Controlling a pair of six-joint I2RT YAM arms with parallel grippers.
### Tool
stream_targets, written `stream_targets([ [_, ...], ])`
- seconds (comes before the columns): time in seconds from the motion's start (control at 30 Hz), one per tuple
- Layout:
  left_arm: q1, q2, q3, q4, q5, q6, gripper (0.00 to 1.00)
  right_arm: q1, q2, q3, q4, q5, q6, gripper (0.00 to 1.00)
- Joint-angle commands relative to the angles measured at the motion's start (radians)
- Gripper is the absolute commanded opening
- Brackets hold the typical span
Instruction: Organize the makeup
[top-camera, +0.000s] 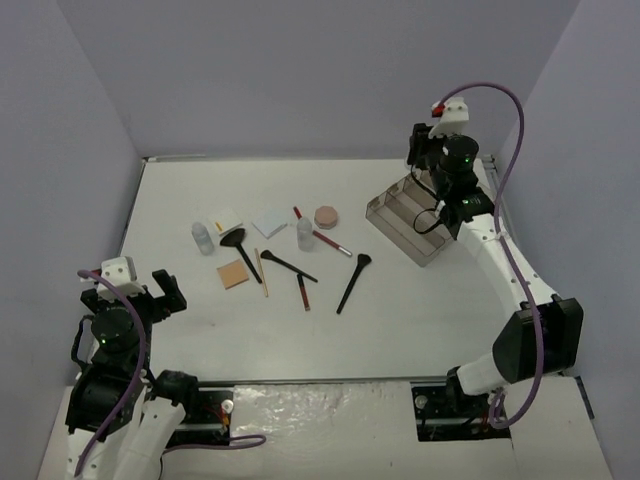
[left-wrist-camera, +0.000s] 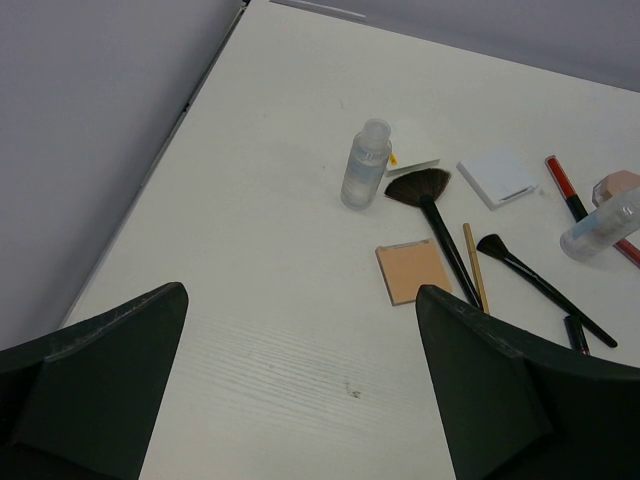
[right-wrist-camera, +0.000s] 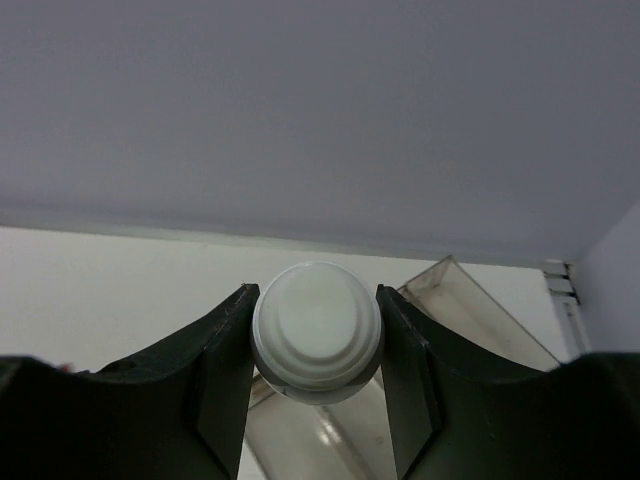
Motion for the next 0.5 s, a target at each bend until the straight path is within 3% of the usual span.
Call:
stream_targets([
  [0.0,0.01,0.032,0.019,0.065,0.002,-0.003,0.97,-0.147,0.138,0.113,0.137,-0.01,0.038,0.0],
  [0.2,0.009,0.03,0.019,0.068,0.011,-0.002,0.97,-0.242,0.356,0.265,0.193,-0.029,0.042,0.0],
  [0.47,0.01,0.045,0.015,0.082,0.032,0.001,0.97,-0.304,0.593,0.524,0.095,-0.067,0.026,0.0],
])
